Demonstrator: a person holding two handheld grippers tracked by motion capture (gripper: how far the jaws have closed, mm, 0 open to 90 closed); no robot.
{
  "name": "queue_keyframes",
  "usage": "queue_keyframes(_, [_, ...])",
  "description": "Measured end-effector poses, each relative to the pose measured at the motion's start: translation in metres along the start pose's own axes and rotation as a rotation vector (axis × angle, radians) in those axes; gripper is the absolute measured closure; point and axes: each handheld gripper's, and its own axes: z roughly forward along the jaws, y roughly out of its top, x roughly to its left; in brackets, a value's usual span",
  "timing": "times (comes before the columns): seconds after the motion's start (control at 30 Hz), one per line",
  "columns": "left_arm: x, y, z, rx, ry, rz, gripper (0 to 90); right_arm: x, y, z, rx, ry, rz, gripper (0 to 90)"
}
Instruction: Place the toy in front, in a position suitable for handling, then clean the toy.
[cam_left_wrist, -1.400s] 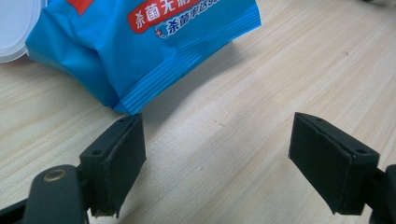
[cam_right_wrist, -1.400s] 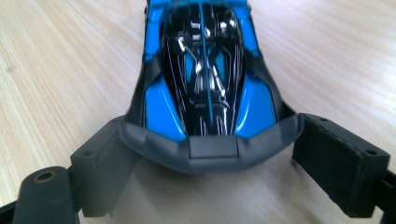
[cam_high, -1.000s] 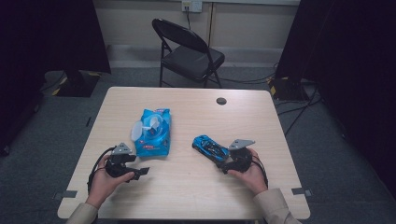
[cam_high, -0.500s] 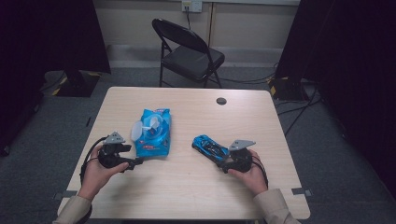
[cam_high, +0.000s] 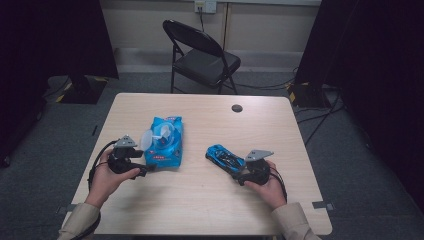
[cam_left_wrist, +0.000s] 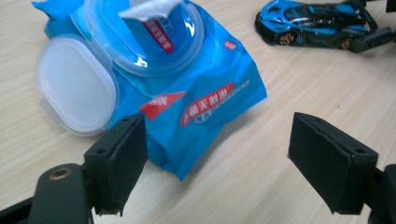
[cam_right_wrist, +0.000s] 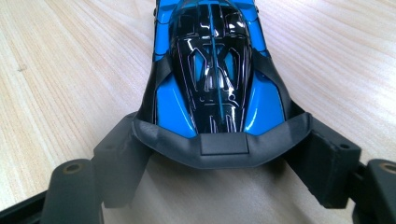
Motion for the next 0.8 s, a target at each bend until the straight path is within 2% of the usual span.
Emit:
queue_keyframes(0.13, [0.004, 0.010, -0.003, -0.006, 0.007, -0.014, 19.0, 0.000, 0.000, 0.000, 0.000, 0.000, 0.000, 24.7])
queue_keyframes(0.27, [0.009, 0.021, -0.005, 0.009, 0.018, -0.019, 18.7, 0.000, 0.000, 0.000, 0.000, 0.000, 0.000, 24.7])
queue_keyframes(0.5, [0.016, 0.036, -0.002, 0.000, 0.034, -0.062, 16.3, 0.000, 0.000, 0.000, 0.000, 0.001, 0.000, 24.7])
queue_keyframes(0.8, [0.022, 0.058, 0.007, 0.013, 0.041, -0.056, 16.6, 0.000, 0.000, 0.000, 0.000, 0.001, 0.000, 24.8])
